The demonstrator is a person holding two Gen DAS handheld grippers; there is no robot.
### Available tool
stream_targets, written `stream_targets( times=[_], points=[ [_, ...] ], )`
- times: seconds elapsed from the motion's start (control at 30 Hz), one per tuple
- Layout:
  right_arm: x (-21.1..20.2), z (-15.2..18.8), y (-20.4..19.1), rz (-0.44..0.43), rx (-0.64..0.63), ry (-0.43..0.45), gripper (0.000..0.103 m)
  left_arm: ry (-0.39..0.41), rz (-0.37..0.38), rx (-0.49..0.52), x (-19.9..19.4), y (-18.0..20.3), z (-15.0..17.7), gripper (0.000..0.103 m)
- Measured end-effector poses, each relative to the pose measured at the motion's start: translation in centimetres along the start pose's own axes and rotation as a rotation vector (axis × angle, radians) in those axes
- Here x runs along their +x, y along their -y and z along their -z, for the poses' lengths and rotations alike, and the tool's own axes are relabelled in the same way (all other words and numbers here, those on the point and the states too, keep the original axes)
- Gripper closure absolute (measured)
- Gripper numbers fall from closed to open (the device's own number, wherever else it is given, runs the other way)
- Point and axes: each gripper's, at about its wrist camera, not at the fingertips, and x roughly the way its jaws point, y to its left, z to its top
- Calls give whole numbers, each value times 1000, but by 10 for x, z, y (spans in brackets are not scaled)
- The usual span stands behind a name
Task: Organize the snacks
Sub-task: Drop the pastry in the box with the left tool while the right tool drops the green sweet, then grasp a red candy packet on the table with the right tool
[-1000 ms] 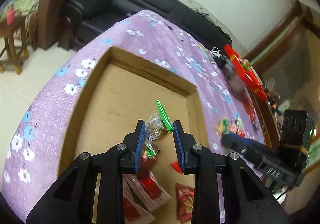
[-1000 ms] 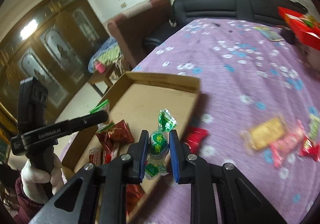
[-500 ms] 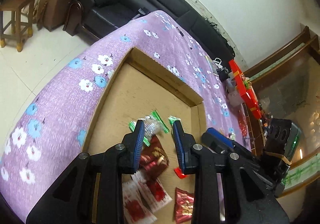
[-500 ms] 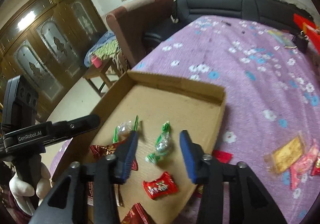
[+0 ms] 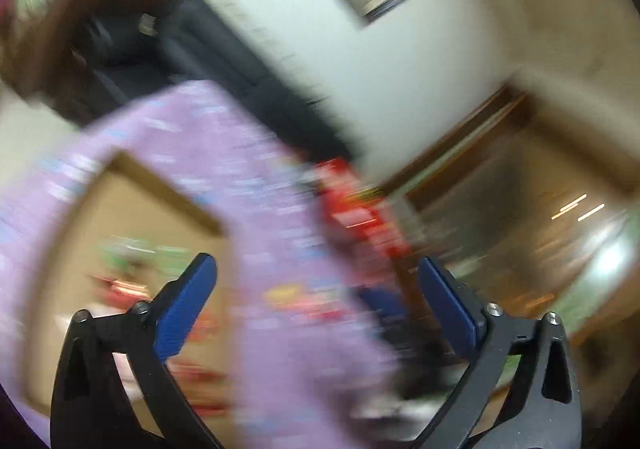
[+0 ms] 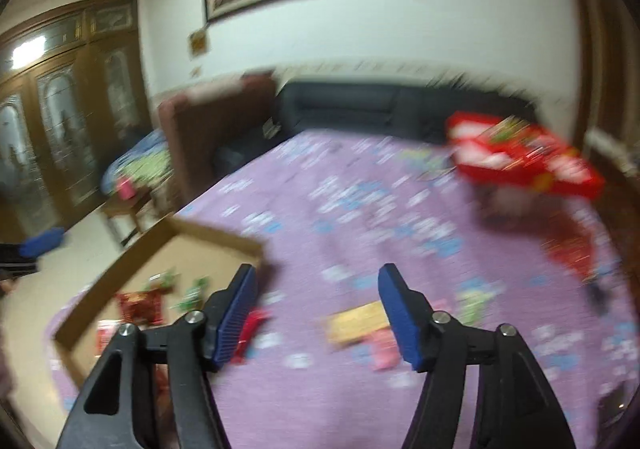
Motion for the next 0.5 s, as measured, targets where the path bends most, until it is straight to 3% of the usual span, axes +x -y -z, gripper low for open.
stream_targets(
  times=[0.07,0.1,0.23,0.27,0.3,0.4,0.5],
  points=[
    [-22,7,23,69,7,112,11,-32,129,-49,8,3,15,1],
    [-31,11,38,100,32,144,10,-68,139,-34,15,7,23,1],
    [-31,20,103,69,200,2,10,-147,35,64,43,22,51,1],
    [-28,24,115,70,240,-23,10,-145,-11,94,48,27,57,1],
    [-26,30,127,73,278,-49,10,-128,-104,167,52,37,64,1],
    [-16,48,154,69,352,-118,10,5,-349,450,50,78,89,1],
    [-7,59,163,62,364,-150,14,53,-438,506,51,90,104,1]
  ],
)
